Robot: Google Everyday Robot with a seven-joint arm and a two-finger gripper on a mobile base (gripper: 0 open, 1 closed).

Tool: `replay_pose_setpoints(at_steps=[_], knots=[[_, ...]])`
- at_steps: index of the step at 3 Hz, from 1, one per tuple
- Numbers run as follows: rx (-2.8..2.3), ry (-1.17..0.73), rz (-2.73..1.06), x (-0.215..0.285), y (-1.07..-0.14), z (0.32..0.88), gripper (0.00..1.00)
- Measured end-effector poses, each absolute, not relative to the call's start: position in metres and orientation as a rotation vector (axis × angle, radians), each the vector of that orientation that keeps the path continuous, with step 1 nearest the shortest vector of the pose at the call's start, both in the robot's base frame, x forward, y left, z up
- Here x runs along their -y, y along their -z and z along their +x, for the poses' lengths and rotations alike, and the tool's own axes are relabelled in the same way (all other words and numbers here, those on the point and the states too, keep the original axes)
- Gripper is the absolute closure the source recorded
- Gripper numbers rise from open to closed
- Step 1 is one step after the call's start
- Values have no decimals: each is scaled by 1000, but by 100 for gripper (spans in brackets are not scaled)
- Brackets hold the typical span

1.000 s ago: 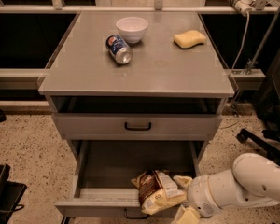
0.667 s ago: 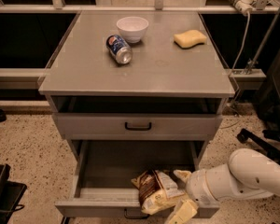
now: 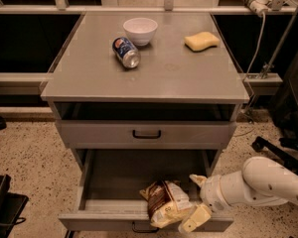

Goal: Pick brown chip bag from middle drawer and place on counter

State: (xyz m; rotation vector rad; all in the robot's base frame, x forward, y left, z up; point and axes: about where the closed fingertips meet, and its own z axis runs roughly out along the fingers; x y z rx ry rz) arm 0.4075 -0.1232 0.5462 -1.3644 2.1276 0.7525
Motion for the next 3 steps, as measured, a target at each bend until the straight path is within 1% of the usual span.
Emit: replay_pose_setpoints(at_steps=[1, 3], knots=[[-2130, -722, -1383, 117, -544, 407, 0], [-2196, -698, -1310, 98, -493, 425, 0]])
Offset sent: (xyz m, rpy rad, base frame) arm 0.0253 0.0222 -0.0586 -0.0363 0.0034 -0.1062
